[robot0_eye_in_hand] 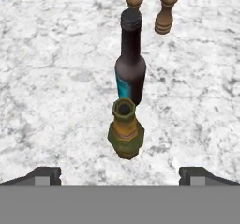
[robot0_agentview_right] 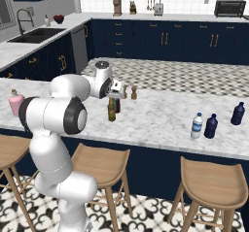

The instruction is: Move the plastic bottles in the middle to the plastics group, and the glass bottles in the middle to the glass group.

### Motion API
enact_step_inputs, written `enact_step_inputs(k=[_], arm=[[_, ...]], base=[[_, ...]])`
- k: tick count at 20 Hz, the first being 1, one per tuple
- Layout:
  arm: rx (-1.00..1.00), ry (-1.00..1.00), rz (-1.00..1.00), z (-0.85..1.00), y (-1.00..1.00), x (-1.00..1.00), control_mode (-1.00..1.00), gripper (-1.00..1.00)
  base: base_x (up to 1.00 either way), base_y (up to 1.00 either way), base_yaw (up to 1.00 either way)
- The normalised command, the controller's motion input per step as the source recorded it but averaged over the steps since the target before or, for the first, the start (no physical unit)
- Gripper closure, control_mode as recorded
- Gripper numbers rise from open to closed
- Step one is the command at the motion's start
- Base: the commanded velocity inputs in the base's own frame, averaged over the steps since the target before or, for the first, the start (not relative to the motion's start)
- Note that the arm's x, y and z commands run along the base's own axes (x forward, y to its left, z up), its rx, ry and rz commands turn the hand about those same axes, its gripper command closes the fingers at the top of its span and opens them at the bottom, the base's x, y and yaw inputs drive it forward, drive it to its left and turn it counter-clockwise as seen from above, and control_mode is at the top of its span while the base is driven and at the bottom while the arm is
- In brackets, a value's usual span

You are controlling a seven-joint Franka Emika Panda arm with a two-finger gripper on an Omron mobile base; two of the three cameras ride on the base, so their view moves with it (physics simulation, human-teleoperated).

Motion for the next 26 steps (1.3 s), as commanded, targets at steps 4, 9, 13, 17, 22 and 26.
enact_step_inputs(k=[4, 9, 13, 17, 22, 26], arm=[[0.00, 0.00, 0.06, 0.00, 0.00, 0.00, -1.00, -1.00], [0.00, -0.05, 0.09, -0.33, 0.00, 0.00, -1.00, -1.00], [0.00, -0.04, 0.08, -0.23, 0.00, 0.00, -1.00, -1.00], [0.00, 0.00, 0.08, -0.04, -0.01, 0.00, -1.00, -1.00], [0.00, 0.00, 0.10, -0.15, -0.03, 0.11, -1.00, -1.00], [0.00, 0.00, 0.08, 0.00, -0.09, 0.00, -1.00, -1.00]], base=[[0.00, 0.00, 0.00], [0.00, 0.00, 0.00], [0.00, 0.00, 0.00], [0.00, 0.00, 0.00], [0.00, 0.00, 0.00], [0.00, 0.00, 0.00]])
